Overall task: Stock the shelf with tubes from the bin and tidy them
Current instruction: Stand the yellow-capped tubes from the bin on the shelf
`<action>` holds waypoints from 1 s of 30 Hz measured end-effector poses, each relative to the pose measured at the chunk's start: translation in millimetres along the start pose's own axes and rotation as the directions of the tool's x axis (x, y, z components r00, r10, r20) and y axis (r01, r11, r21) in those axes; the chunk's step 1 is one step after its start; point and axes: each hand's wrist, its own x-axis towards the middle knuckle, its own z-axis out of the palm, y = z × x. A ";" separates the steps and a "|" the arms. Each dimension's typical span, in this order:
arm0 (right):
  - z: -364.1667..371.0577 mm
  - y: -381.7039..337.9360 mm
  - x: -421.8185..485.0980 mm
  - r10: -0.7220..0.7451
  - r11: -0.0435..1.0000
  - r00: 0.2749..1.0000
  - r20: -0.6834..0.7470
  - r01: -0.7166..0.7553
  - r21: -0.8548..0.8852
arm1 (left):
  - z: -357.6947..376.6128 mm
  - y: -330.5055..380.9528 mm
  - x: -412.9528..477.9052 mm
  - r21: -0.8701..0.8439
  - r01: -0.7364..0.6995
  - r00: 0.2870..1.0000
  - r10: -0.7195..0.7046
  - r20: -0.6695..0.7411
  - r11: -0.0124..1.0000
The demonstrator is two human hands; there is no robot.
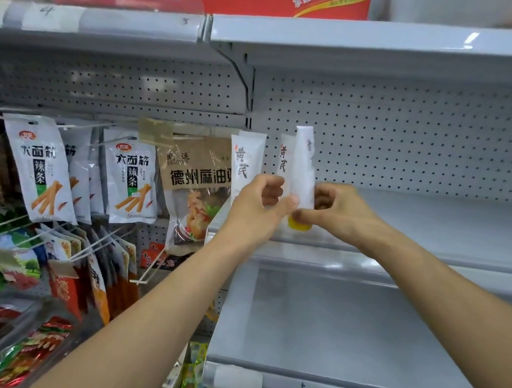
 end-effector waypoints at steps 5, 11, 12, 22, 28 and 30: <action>-15.4 30.8 24.5 0.126 0.986 0.982 -0.139 -0.139 -0.092 | 4.1 -8.1 2.8 0.334 -0.065 0.996 0.042 0.075 0.940; -23.8 50.4 43.1 0.209 0.970 0.966 -0.151 -0.225 -0.095 | 14.1 -10.1 12.0 0.640 -0.154 0.988 0.104 0.115 0.753; -23.4 51.8 45.7 0.220 0.968 0.965 -0.142 -0.234 -0.088 | 15.2 -10.9 13.3 0.681 -0.161 0.987 0.115 0.112 0.715; -21.4 56.7 62.8 0.273 0.955 0.958 -0.089 -0.281 -0.094 | 20.3 -18.7 17.9 0.789 -0.121 0.992 0.100 0.075 0.603; -20.4 57.3 62.7 0.287 0.946 0.953 -0.093 -0.297 -0.127 | 21.6 -16.5 18.8 0.792 -0.104 0.995 0.067 0.080 0.602; -20.2 56.4 58.4 0.291 0.934 0.950 -0.114 -0.308 -0.179 | 20.8 -13.8 17.9 0.781 -0.110 0.994 0.064 0.090 0.614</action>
